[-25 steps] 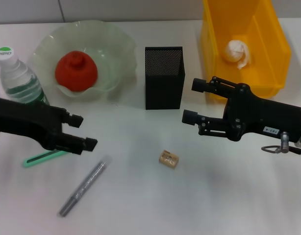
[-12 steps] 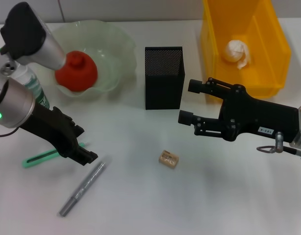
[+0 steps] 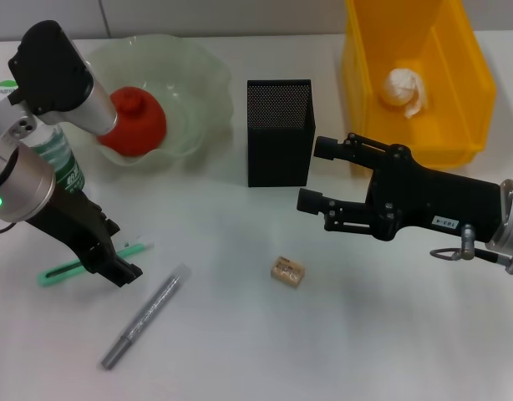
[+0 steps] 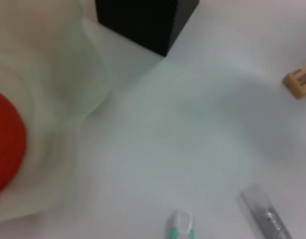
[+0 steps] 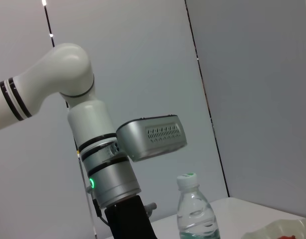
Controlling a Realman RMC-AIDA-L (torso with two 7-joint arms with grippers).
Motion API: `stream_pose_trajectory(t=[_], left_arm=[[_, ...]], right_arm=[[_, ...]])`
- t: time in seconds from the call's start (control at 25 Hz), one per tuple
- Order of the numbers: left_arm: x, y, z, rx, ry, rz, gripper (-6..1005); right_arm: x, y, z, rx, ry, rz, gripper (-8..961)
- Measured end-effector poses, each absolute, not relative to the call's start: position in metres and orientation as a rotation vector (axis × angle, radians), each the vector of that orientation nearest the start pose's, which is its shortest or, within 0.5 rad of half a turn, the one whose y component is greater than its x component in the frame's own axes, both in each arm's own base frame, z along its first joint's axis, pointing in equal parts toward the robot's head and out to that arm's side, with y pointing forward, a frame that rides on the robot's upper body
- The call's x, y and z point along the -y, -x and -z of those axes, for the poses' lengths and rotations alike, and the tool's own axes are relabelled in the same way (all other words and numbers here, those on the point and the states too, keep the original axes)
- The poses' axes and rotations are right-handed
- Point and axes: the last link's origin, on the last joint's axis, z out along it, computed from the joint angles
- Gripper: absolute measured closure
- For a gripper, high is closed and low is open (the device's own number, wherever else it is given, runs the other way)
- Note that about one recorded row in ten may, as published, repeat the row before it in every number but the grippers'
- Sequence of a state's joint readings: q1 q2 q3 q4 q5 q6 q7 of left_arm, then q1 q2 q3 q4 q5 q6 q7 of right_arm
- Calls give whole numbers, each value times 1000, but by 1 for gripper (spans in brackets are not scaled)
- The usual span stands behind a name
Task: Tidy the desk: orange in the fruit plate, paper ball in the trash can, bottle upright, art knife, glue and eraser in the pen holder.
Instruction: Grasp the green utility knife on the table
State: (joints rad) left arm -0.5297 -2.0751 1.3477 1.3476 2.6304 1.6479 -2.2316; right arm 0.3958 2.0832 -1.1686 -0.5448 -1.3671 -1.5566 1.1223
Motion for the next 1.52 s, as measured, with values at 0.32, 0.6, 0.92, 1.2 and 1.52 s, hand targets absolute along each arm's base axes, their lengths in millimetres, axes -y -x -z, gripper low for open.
stream_pose_trajectory(t=[0.32, 0.6, 0.92, 1.2, 1.52], left_arm=[[-337, 220, -6, 665, 2739, -662, 216], [-338, 226, -3, 680, 2743, -688, 293], [-340, 229, -2, 676, 2732, -690, 488], [-339, 231, 0, 682, 2739, -699, 488], [-341, 237, 2, 690, 2725, -729, 488]], right_arm=[[-293, -236, 34, -425, 2645, -1125, 112], [-295, -236, 35, -431, 2644, -1124, 112], [-297, -233, 36, -428, 2651, -1128, 113], [-298, -233, 36, -433, 2647, -1129, 113], [-298, -233, 37, -433, 2650, -1126, 113]])
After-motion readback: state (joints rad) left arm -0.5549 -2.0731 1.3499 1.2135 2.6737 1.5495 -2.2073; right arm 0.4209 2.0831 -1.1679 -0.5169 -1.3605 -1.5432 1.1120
